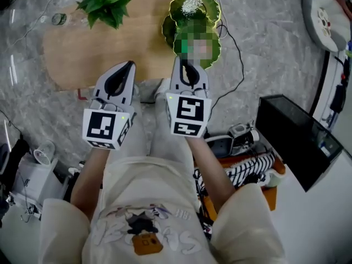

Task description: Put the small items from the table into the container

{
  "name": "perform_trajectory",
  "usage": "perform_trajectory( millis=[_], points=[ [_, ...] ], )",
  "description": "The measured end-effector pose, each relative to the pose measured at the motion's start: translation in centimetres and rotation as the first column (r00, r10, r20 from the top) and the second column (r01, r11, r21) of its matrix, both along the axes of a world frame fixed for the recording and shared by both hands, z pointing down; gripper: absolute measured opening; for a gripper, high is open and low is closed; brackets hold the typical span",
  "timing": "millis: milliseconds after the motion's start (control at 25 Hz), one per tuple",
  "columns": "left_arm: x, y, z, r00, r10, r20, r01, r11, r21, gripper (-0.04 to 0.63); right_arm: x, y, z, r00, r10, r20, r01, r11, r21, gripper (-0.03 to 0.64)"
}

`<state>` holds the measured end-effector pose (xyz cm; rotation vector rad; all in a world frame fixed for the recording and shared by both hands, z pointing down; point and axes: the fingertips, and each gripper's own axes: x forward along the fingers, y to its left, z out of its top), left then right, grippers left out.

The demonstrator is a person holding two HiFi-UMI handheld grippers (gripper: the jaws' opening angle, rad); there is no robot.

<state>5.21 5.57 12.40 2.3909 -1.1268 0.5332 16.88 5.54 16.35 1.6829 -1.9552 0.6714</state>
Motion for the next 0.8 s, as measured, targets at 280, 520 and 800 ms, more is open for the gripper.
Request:
perform_trajectory(
  millis=[280, 520, 800],
  points=[
    [-0.3, 0.3, -5.5, 1.0, 0.021, 0.005, -0.021, 0.999, 0.05, 0.009, -2.3, -0.8, -6.2, 0.995, -0.097, 0.033, 0.094, 0.993, 0.068, 0.005],
    [-1.6, 0.2, -9.0, 1.0, 0.001, -0.026, 0.0, 0.998, 0.069, 0.009, -5.3, -0.7, -10.9, 0.983, -0.17, 0.066, 0.16, 0.979, 0.128, 0.005],
    [-1.5, 0.9, -14.3, 0.999, 0.0, -0.054, 0.006, 0.993, 0.118, 0.009, -9.3, 3.3, -14.1, 0.959, -0.269, 0.095, 0.253, 0.956, 0.148, 0.006]
  ],
)
